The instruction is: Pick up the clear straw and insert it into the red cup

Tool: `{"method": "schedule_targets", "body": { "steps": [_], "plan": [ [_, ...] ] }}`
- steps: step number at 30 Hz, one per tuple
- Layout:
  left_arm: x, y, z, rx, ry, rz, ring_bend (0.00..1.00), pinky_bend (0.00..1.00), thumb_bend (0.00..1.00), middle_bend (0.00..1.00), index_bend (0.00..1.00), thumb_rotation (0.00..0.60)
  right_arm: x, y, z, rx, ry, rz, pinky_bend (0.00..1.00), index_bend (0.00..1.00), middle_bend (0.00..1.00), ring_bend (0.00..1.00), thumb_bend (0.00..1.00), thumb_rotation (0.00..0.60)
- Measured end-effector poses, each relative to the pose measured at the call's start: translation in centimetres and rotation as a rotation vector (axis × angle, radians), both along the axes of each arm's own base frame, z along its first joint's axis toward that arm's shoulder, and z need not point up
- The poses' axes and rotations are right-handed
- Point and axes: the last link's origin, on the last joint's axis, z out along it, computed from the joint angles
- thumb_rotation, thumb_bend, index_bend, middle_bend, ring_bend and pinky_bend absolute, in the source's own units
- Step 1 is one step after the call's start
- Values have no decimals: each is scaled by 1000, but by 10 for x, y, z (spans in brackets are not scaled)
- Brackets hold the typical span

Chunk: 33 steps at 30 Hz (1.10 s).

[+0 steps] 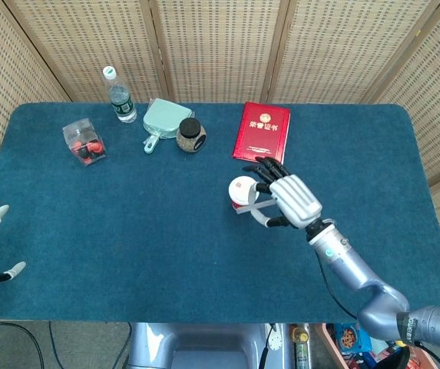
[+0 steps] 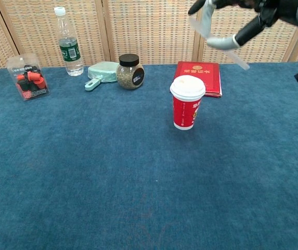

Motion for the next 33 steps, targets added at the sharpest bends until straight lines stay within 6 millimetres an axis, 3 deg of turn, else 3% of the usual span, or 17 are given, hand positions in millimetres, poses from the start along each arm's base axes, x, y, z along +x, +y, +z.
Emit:
{"method": "schedule_targets", "body": {
  "steps": [6, 14, 23, 33],
  "plan": [
    [2, 3, -1, 17, -12, -20, 0, 0, 106, 0, 0, 600, 13, -18, 19, 30, -191, -124, 0, 724, 231, 0, 457, 600],
    [0, 6, -3, 10, -6, -1, 0, 0, 105, 0, 0, 600, 28, -45, 21, 117, -389, -281, 0, 724, 234, 0, 457, 600],
    [0, 7, -6, -14, -9, -1, 0, 0, 106, 0, 0, 600, 51, -75, -14, 219, -606, -422, 0, 724, 238, 0, 456, 600],
    [-1, 7, -4, -11, -21, 6, 0, 0, 105, 0, 0, 600, 77, -87, -52, 222, -591, -427, 0, 724, 240, 0, 456, 600]
  ]
}}
